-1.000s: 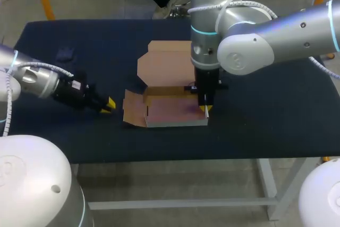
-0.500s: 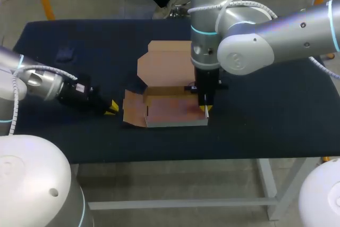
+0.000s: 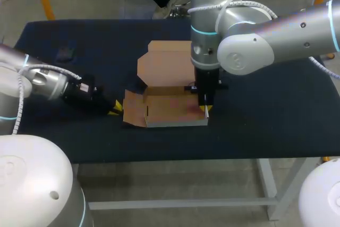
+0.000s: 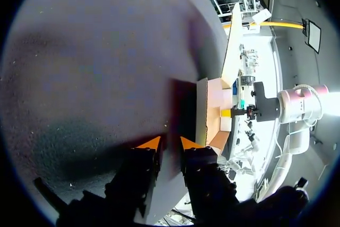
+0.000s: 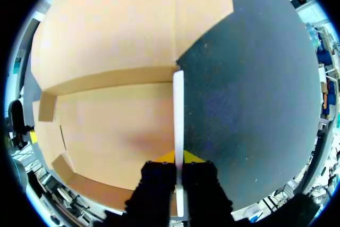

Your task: Assemble the packaging by folding the flat box into shape, placing the metal phone stand inside, and closing the box properly

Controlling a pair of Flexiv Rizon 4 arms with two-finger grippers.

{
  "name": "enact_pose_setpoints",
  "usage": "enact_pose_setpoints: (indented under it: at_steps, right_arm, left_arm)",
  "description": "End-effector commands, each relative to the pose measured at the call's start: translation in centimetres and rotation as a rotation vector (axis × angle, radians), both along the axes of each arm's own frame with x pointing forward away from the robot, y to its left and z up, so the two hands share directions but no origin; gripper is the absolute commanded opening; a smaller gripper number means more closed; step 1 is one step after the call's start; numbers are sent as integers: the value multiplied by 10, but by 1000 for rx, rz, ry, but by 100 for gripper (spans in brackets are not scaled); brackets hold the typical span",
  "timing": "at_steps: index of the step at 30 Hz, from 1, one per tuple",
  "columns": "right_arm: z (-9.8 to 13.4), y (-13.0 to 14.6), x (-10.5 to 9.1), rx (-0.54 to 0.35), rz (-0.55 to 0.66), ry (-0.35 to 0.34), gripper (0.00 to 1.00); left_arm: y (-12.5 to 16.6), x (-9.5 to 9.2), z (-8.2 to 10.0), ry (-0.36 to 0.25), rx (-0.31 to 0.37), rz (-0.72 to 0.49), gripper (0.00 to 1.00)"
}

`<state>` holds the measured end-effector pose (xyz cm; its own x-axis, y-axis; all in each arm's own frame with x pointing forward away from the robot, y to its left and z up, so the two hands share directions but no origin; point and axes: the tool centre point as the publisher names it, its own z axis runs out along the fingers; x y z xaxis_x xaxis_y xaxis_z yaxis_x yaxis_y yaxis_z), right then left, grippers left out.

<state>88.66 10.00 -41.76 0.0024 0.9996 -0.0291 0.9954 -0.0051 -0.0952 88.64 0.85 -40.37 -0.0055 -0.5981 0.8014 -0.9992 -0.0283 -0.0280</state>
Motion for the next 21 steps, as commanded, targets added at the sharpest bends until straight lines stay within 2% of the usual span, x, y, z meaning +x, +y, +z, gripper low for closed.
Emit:
enact_pose_setpoints:
  at_steps: [1,7,21]
  right_arm:
    - [-1,1,1,-1,1,3,0]
    - [-1,1,1,-1,1,3,0]
    - [-1,1,1,-1,1,3,0]
  left_arm:
    - [-5,3,-2,6,-2,-15,21]
    - [-16,4,-1,9,0,-36,19]
    - [-31,7,14,-17,3,-64,23]
